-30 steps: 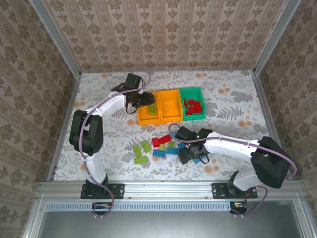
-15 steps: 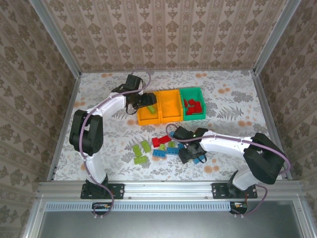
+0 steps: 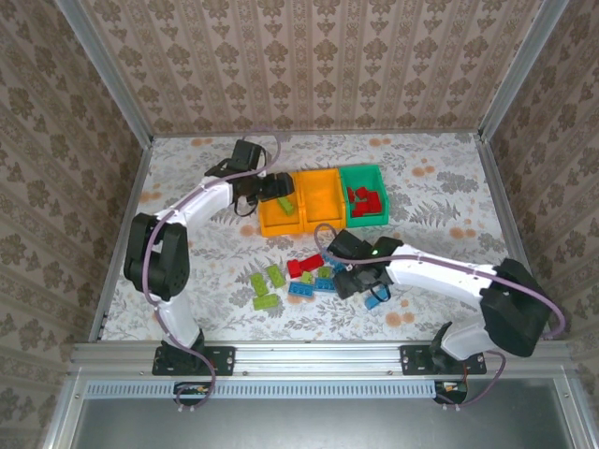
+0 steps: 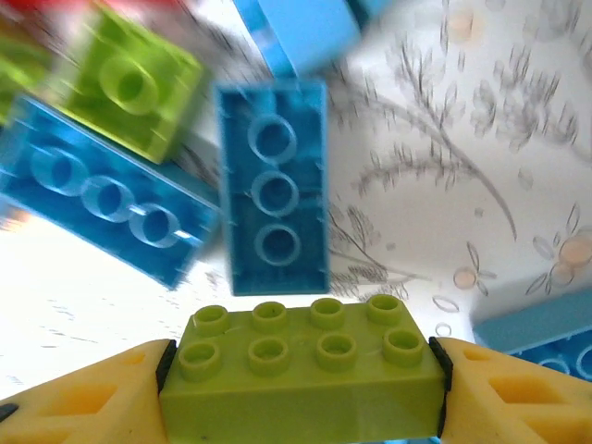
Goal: Sort the legos into containers by color
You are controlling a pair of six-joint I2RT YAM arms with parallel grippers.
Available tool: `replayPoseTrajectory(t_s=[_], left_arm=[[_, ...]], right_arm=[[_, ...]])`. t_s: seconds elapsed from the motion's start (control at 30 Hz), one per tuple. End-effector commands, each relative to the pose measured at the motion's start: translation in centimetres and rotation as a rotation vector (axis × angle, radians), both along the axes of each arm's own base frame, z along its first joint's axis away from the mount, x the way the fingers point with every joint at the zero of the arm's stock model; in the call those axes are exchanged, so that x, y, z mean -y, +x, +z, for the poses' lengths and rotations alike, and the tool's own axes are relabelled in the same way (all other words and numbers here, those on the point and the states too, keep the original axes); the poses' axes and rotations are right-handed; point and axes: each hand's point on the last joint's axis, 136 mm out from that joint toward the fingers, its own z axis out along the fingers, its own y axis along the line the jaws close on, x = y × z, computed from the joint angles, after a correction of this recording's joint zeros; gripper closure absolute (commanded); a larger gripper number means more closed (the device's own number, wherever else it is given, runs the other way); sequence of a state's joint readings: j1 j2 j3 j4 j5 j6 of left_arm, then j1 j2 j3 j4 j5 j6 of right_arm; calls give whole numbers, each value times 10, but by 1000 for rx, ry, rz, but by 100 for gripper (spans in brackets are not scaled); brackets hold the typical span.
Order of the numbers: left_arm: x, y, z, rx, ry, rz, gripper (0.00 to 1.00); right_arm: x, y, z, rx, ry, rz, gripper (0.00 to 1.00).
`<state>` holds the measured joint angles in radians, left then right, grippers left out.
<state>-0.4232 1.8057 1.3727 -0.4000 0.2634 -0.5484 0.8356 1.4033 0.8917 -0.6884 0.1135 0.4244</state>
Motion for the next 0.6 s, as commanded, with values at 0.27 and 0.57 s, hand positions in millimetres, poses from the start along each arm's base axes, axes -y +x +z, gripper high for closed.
replayPoseTrajectory(t_s=[0.27,0.57], left_arm=[[-37,-28,1,11,62,42,19],[-88,-51,-29,-77,49,167,14]], right_arm=[[-106,102,94,178,594,-39,43],[-157,171,84,95,659,-142,47]])
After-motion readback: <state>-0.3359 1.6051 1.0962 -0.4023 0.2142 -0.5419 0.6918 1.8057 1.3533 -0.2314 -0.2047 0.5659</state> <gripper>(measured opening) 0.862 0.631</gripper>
